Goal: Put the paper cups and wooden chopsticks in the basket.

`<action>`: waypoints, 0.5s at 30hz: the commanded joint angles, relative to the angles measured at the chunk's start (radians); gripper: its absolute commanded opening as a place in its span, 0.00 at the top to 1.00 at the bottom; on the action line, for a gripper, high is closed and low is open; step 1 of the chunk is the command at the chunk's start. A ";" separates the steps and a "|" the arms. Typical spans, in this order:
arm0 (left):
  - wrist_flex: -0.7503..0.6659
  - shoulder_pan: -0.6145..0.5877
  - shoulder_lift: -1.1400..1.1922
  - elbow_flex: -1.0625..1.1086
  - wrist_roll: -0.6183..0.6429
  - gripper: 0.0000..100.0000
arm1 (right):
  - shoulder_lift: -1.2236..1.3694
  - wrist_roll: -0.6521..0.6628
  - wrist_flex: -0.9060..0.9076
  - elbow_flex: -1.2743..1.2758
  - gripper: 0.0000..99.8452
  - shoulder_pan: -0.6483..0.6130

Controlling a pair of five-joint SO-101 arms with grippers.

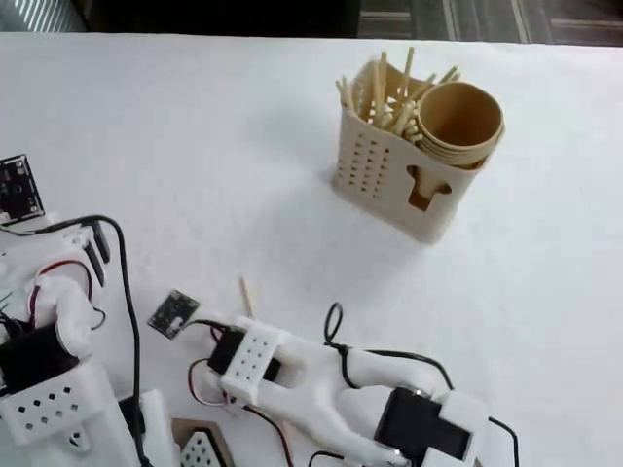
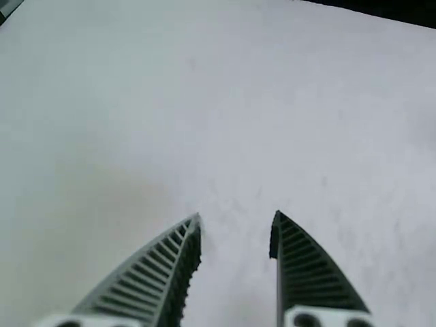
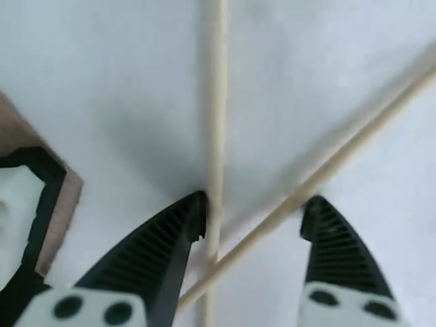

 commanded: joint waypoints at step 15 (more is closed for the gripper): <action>-0.015 -0.010 -0.021 -0.005 0.005 0.82 | -0.002 0.270 -0.027 -0.020 0.98 0.308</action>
